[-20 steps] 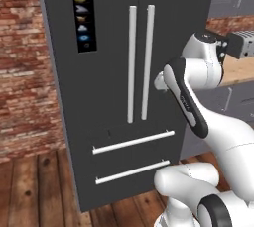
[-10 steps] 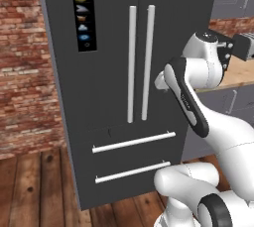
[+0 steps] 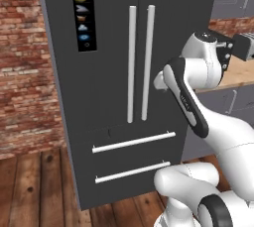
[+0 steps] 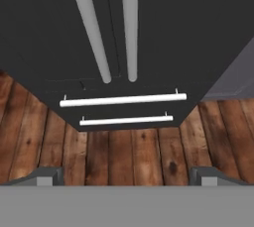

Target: Retrieve the chicken drumstick from the fridge and place it on the saucepan with marinade on the stove.

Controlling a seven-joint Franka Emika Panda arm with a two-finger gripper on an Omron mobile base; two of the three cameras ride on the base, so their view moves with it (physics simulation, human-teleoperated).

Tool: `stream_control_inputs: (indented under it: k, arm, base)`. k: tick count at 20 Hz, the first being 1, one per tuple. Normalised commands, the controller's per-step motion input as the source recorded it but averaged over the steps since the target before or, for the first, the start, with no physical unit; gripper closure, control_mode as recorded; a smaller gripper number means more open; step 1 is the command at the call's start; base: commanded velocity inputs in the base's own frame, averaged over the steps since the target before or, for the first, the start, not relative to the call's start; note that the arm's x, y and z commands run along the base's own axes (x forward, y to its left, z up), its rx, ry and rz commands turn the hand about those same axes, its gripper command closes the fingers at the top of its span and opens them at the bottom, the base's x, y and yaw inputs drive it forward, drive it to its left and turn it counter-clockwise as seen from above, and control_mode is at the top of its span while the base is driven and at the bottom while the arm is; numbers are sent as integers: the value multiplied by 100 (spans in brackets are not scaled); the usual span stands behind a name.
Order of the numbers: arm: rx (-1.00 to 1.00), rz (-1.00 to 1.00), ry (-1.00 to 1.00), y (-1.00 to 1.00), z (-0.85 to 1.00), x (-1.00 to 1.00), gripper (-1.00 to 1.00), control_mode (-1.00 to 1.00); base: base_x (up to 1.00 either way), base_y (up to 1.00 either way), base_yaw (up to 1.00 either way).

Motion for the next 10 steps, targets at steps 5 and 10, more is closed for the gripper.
stream_control_inputs:
  k: [5, 10]
  arm:
    - [0, 0, -19, 42, 0, 0, -100, -100]
    - [0, 0, -22, 44, 0, 1, -100, -100]
  base:
    - [0, 0, 0]
    - [0, 0, 0]
